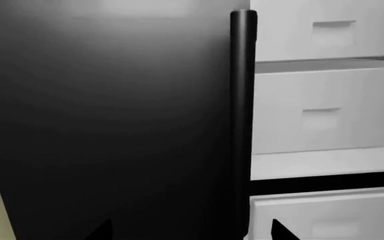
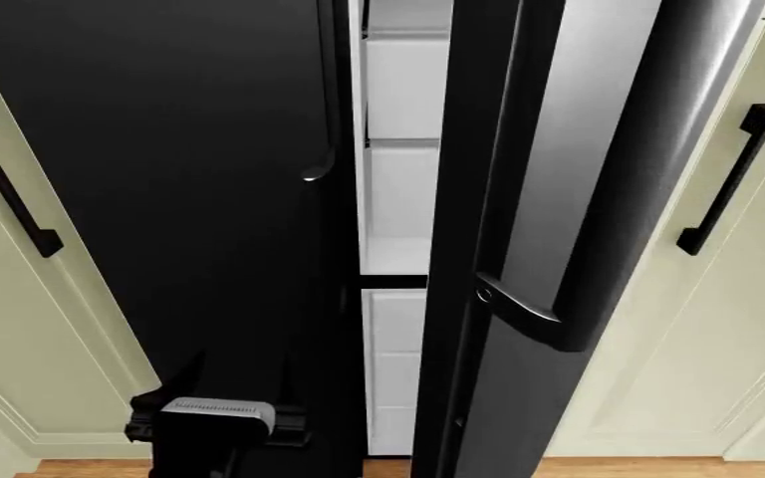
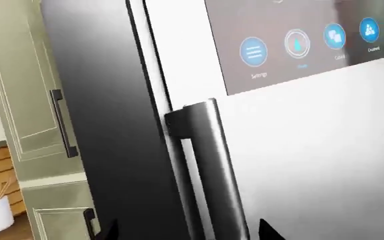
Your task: Open the fridge door
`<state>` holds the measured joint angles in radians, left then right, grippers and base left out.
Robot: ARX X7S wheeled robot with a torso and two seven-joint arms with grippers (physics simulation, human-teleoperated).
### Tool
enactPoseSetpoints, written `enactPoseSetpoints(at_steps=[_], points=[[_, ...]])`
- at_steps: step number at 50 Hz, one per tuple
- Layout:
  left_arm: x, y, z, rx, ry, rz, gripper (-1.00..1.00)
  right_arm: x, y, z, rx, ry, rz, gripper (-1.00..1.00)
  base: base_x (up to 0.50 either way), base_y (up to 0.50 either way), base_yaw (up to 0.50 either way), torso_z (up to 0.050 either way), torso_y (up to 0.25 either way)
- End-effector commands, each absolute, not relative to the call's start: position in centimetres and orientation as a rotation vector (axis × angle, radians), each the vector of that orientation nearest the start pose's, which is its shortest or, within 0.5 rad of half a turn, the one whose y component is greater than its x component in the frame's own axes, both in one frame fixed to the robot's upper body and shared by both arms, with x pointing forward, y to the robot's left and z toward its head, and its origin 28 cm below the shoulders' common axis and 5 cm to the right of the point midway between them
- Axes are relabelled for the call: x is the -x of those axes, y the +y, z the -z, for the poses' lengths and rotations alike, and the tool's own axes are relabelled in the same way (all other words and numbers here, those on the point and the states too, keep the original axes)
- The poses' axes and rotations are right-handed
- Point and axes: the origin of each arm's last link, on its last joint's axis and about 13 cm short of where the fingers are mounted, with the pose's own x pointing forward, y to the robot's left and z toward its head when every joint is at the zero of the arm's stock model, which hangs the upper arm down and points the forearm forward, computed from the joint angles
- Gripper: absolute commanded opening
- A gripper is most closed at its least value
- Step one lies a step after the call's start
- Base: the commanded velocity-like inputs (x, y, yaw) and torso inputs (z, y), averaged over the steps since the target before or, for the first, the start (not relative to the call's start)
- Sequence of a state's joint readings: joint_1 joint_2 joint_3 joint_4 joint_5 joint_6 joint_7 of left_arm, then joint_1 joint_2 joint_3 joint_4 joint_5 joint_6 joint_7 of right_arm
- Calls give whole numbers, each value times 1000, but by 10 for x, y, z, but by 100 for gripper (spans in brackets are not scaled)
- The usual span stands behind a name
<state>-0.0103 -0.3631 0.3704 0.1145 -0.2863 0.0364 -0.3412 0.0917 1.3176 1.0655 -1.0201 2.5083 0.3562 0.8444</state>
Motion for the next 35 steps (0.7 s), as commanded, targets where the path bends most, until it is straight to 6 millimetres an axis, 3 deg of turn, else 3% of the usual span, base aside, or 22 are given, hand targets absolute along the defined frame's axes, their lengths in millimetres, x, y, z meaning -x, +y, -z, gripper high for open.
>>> enactPoseSetpoints(at_steps=[1,5,35], points=[[-200,214,-30,-36,-45,44,100,-112,-112,-324,-643,-123,-638,100,0,0,0,0,0],[-200,214,-30,-36,-44,43,100,-102,-66,-348,-199,-146,-885,100,0,0,0,0,0],[-201,215,-30,-35,-43,39,100,-106,-29,-350,-232,-105,-1005,100,0,0,0,0,0]])
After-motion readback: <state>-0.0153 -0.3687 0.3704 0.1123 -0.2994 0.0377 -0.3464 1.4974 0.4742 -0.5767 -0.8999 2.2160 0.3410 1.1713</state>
